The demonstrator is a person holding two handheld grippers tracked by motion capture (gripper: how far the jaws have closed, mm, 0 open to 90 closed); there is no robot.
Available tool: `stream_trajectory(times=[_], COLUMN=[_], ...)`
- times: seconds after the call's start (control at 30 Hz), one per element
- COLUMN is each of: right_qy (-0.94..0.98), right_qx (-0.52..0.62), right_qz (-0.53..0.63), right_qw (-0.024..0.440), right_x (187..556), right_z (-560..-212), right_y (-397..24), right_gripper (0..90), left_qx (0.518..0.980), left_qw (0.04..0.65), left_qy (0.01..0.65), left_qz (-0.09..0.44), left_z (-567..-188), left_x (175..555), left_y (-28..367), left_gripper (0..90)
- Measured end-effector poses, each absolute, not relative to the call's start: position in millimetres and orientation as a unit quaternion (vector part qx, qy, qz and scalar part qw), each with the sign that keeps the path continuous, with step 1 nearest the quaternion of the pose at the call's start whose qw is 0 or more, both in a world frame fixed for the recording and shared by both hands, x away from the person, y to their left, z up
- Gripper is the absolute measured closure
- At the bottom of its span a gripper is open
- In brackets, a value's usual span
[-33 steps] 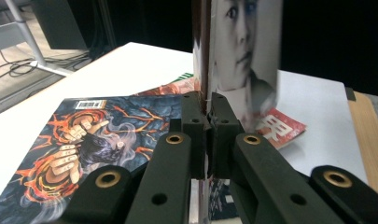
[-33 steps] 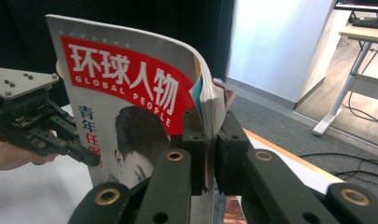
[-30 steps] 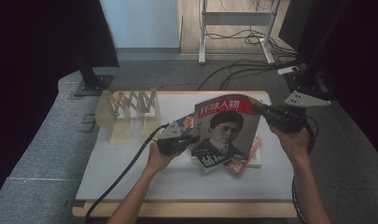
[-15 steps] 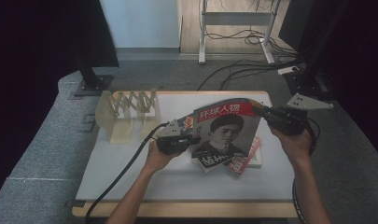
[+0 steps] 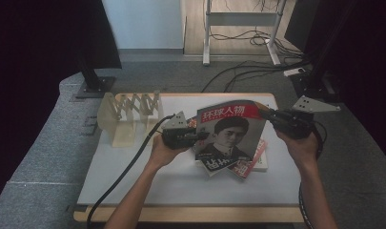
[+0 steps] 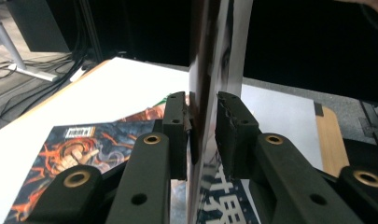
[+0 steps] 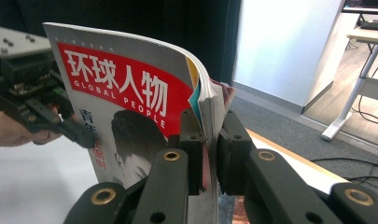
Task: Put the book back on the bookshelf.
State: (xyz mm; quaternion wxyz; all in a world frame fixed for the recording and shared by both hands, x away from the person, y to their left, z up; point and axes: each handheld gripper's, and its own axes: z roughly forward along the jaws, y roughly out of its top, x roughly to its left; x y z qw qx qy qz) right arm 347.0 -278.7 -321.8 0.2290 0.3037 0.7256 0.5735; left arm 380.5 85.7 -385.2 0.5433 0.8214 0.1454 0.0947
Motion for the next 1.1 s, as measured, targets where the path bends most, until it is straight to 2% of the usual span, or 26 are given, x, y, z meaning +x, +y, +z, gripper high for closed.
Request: stream_trajectory(times=[0.83,1.1], right_qy=[0.731,0.733], right_qx=[0.302,0.302], right_qz=[0.568,0.566], right_qw=[0.226,0.226], right_x=[347.1,346.5], right_z=[-322.5,-322.6], right_y=[-278.4,-279.2], right_gripper=[81.4,81.5], left_qx=[0.815,0.818], left_qw=[0.553,0.544], left_qy=[0.136,0.139], left_qz=[0.11,0.125], left_z=[-319.7,-316.5], left_x=[393.1,393.0], left_y=[77.1,71.5], left_gripper=[74.2,85.3])
